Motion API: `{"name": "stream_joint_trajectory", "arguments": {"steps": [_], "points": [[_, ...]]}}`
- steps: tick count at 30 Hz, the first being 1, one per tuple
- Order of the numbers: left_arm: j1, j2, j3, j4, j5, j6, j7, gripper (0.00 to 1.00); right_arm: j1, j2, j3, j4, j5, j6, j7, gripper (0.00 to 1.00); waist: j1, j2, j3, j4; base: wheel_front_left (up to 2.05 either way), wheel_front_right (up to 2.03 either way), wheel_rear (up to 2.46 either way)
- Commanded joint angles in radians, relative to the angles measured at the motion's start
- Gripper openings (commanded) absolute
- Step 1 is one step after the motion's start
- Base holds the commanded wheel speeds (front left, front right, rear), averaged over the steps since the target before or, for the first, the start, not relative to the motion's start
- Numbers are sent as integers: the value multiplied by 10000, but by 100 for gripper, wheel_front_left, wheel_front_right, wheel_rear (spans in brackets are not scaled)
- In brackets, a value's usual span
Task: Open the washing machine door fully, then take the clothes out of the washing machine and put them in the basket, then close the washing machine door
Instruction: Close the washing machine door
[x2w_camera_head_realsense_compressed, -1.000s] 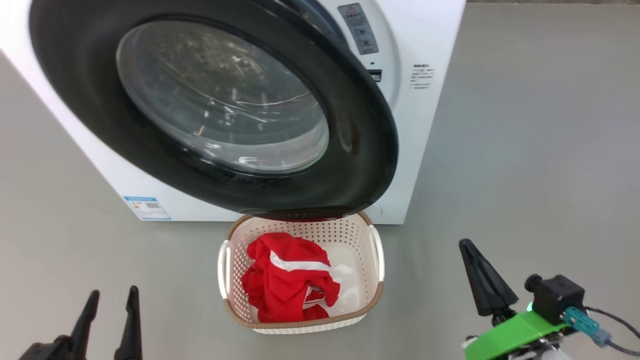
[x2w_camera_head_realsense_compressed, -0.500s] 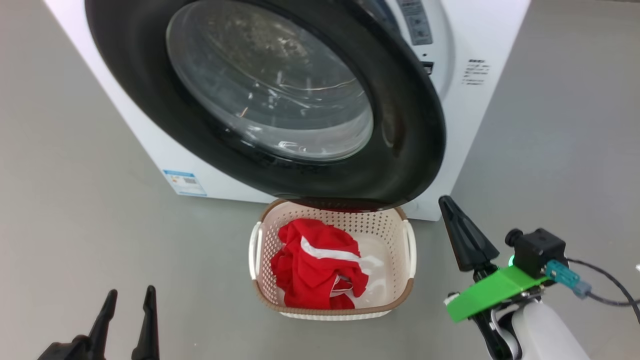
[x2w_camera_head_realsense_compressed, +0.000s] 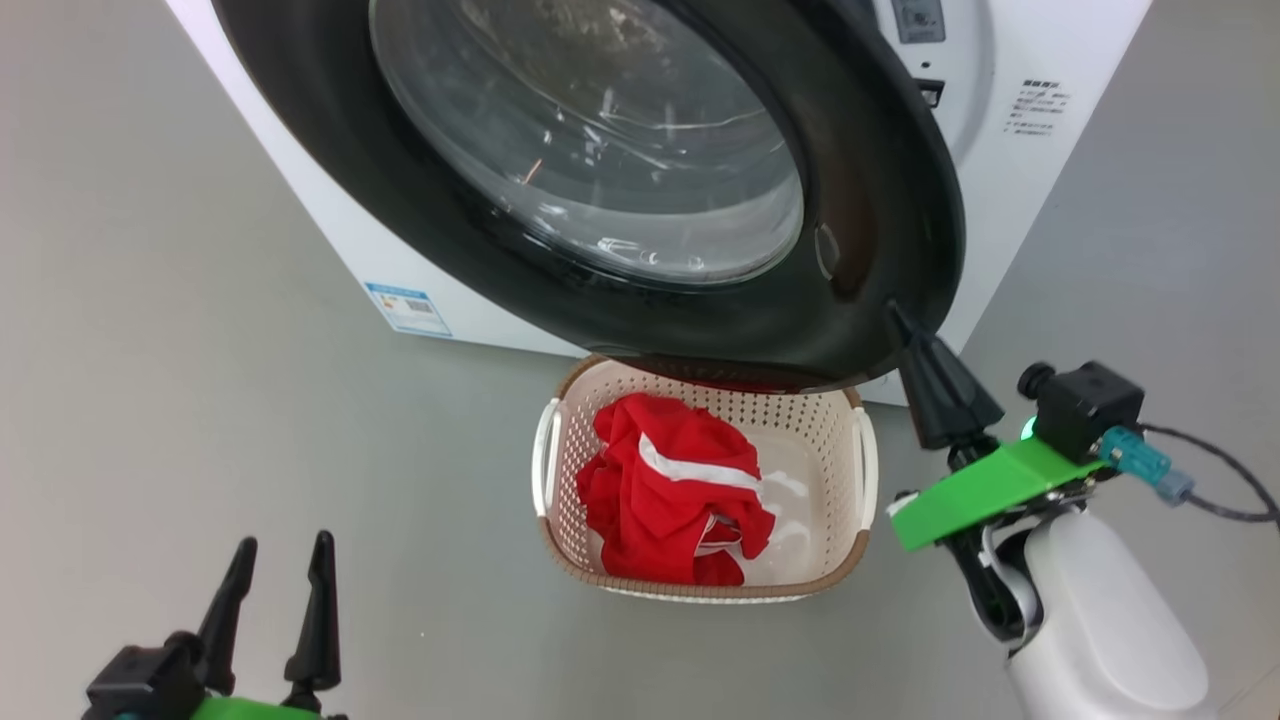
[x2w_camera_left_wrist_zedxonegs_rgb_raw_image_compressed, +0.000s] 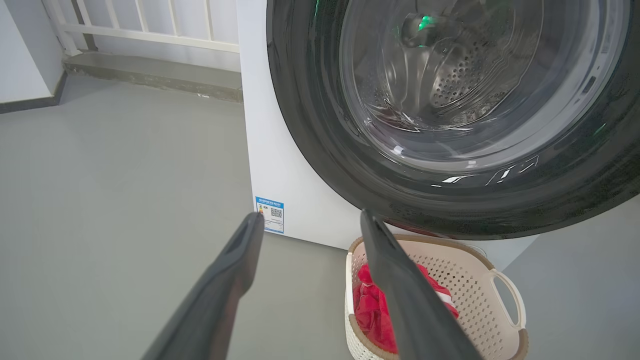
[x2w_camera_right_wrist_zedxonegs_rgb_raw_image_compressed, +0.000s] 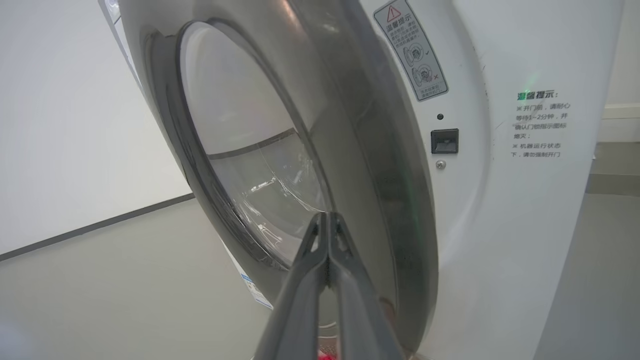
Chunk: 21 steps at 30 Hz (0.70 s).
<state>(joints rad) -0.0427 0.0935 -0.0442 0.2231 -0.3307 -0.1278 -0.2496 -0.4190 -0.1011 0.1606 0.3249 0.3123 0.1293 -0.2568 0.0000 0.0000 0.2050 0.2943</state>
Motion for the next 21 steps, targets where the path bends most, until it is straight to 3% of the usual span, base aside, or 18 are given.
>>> {"name": "stream_joint_trajectory", "arguments": {"steps": [1,21], "points": [[-421,157,295,-254,-59,-29,-122,100,-343,123,143,-192,76,14,-49,0,0,0,175,86,0,0,0],[-1252,147,-2,-383,-254,-29,-122,100,-1618,-124,-719,-371,-239,14,-49,0,0,0,1442,305,0,0,0]]}}
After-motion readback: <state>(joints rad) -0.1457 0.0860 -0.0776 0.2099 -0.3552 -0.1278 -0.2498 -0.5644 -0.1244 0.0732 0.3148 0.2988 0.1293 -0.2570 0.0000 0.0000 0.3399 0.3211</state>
